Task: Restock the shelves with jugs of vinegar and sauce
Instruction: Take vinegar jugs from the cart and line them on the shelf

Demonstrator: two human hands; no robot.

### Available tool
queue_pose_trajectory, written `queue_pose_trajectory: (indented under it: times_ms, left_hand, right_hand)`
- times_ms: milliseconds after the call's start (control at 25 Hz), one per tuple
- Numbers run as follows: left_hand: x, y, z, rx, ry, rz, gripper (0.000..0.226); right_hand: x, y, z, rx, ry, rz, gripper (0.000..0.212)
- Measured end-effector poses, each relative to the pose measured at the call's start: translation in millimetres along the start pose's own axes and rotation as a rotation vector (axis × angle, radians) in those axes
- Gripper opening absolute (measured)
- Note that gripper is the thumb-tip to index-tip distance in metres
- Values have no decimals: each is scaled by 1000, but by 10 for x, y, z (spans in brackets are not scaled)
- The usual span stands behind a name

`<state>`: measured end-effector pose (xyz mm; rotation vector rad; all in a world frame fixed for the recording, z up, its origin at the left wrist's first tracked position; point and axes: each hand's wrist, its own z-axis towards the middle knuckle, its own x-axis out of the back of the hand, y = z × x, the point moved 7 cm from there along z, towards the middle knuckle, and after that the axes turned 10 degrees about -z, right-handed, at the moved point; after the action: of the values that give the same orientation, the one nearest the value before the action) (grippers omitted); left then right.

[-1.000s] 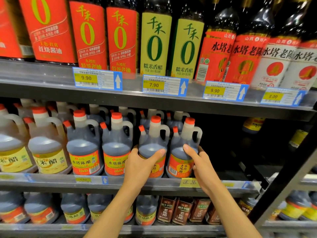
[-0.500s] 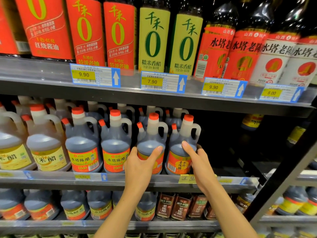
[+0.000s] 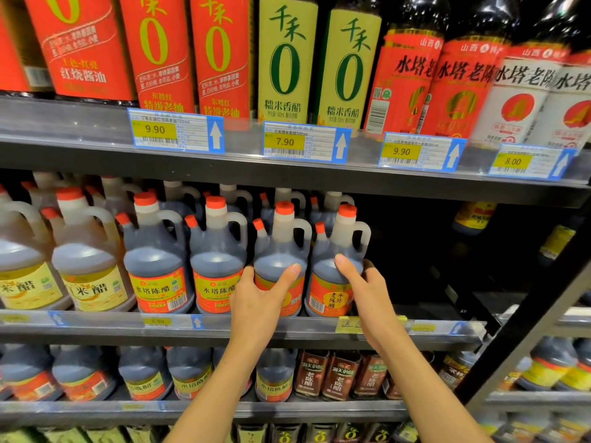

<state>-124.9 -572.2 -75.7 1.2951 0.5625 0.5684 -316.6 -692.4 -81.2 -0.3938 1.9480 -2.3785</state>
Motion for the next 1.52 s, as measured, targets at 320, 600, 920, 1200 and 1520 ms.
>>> queue_pose_trajectory:
  times_ms: [320,600,920,1200,1520]
  left_hand:
    - [1,7,-9,9,-1,-7,70]
    - [1,-21,-23,-1,7,6,83]
    - [-12,27,-55,8,4,55,70]
    - [14,110,-96,82,-44,143,88]
    - [166,232,-351,-29,-261,305,56]
  right_hand:
    - [89,-37,11,13,41,-53,92]
    - [69,1,6,-20,21,-61,94]
    - [33,28,-16,-36,-27,-62,84]
    - [-11,-32,-137,-61,-71,-31,101]
    - [100,-155,-562,-33,-70,-334,99]
